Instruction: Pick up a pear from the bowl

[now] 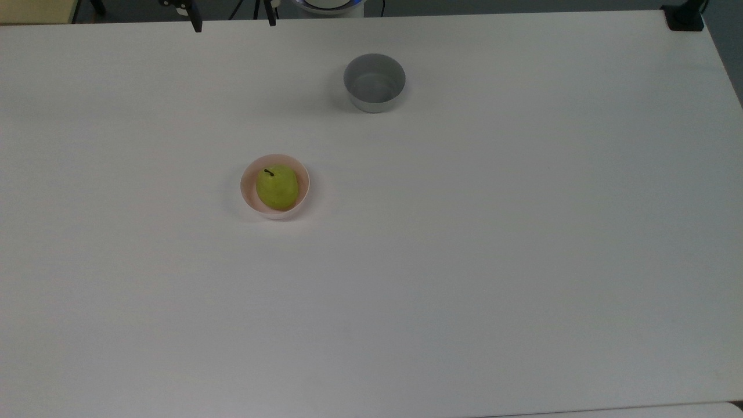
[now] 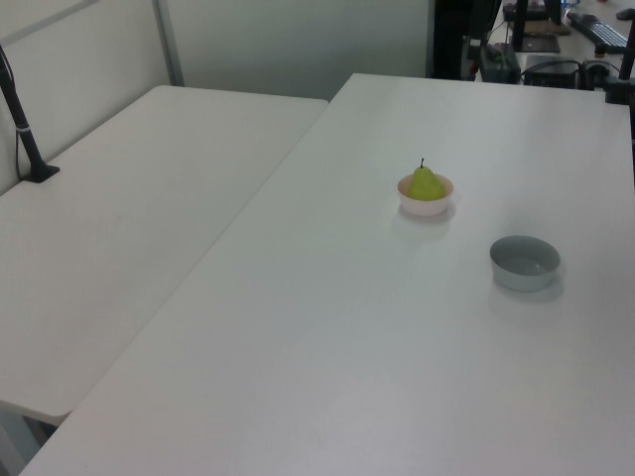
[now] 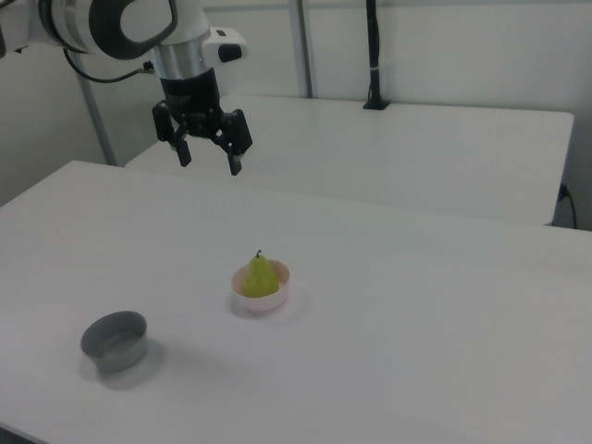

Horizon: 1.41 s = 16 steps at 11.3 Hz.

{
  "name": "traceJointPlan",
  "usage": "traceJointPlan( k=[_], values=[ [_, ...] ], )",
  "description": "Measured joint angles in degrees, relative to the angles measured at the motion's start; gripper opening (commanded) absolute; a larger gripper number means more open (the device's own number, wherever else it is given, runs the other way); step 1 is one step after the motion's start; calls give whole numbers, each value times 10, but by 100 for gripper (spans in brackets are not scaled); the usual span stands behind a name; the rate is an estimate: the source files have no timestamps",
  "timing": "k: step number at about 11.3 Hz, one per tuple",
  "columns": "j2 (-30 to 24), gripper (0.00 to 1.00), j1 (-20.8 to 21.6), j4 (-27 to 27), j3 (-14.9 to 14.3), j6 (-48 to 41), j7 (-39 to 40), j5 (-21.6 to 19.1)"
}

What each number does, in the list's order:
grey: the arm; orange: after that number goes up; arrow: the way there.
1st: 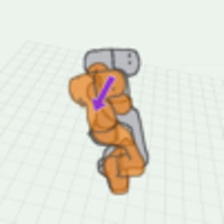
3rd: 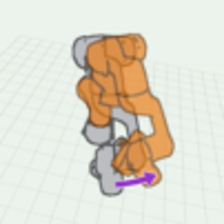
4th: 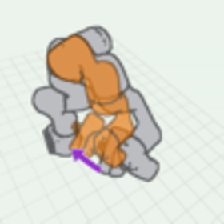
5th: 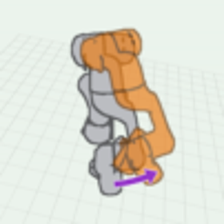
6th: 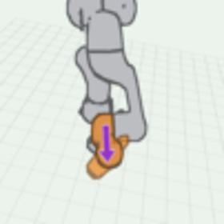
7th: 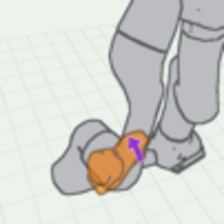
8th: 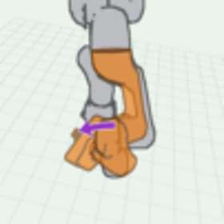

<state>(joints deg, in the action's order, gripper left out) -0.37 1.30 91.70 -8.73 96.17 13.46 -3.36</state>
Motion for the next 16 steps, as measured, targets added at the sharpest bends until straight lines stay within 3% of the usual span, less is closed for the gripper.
traceJointPlan(
  k=[11, 16],
  values=[
    [0, 100, 0, 0, 1, 0, 0, 1],
    [2, 100, -5, 9, 2, 0, 138, 21]
  ],
)
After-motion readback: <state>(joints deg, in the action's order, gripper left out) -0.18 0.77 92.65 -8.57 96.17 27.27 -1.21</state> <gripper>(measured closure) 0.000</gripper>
